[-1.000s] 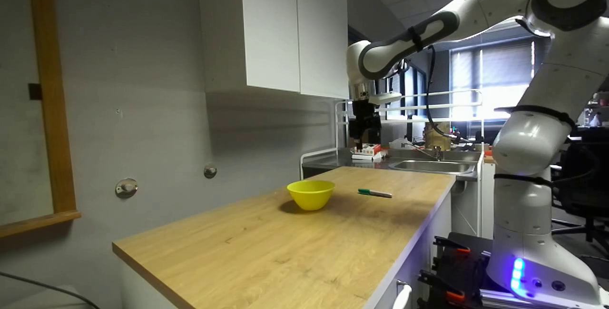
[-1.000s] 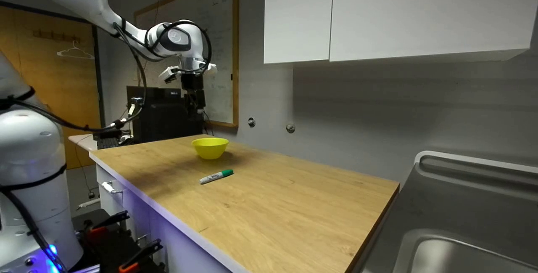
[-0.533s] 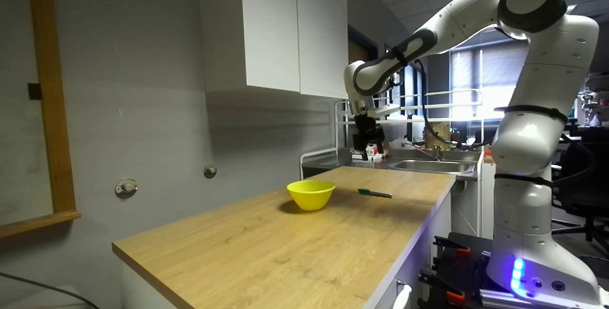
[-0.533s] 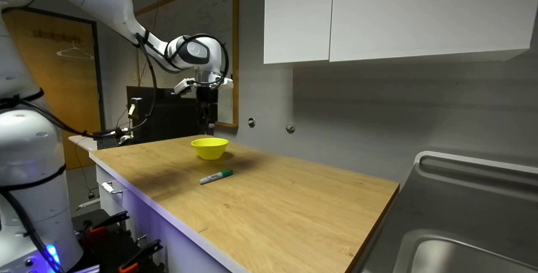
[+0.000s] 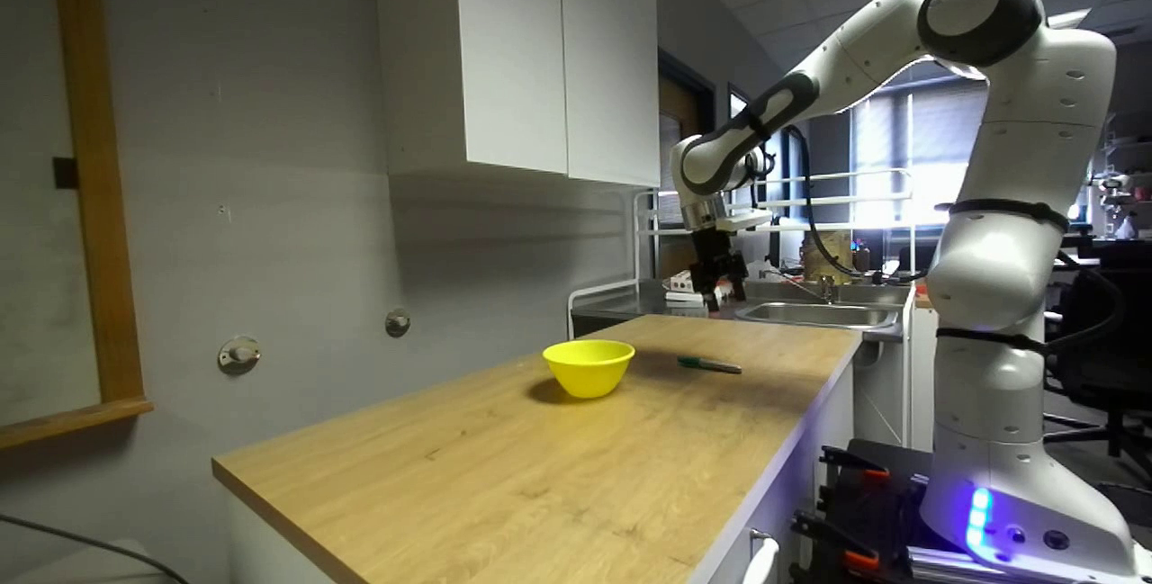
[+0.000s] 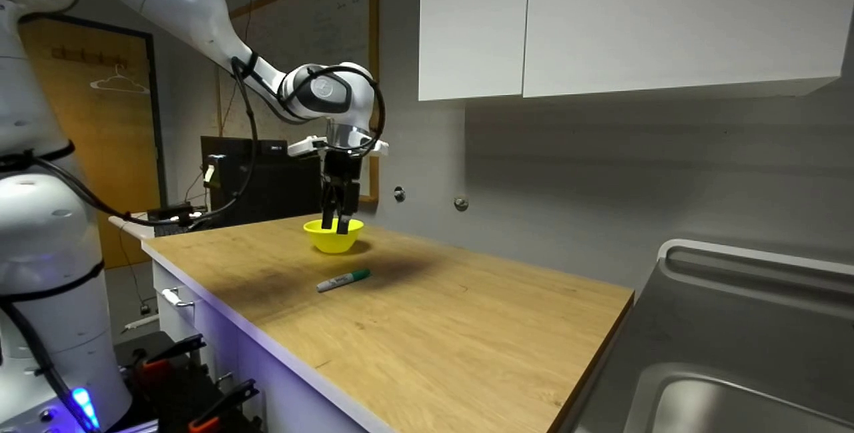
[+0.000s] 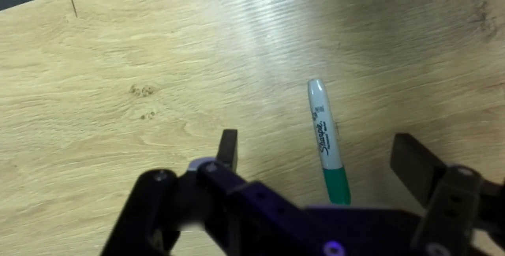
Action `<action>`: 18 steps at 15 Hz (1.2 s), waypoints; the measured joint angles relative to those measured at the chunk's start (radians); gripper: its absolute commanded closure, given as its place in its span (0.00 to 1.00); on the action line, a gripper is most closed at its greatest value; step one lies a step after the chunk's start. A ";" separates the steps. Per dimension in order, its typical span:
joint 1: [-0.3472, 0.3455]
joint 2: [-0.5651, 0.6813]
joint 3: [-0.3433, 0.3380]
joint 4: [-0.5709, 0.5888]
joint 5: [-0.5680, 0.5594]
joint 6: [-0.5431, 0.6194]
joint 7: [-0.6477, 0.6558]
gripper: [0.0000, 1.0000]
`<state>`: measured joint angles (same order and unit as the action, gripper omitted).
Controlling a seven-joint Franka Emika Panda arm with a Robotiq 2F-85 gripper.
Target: Place the green marker inside the yellow bowl
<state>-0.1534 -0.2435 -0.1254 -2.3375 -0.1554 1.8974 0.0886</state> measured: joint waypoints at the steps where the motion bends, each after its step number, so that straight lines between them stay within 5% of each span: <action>1: 0.000 0.001 -0.005 -0.005 0.000 0.000 -0.019 0.00; 9: 0.032 0.036 -0.008 -0.037 0.029 0.016 -0.195 0.00; 18: 0.063 0.165 -0.012 0.006 0.151 0.186 -0.348 0.00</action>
<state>-0.0900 -0.0785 -0.1374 -2.3315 -0.0042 2.0833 -0.2594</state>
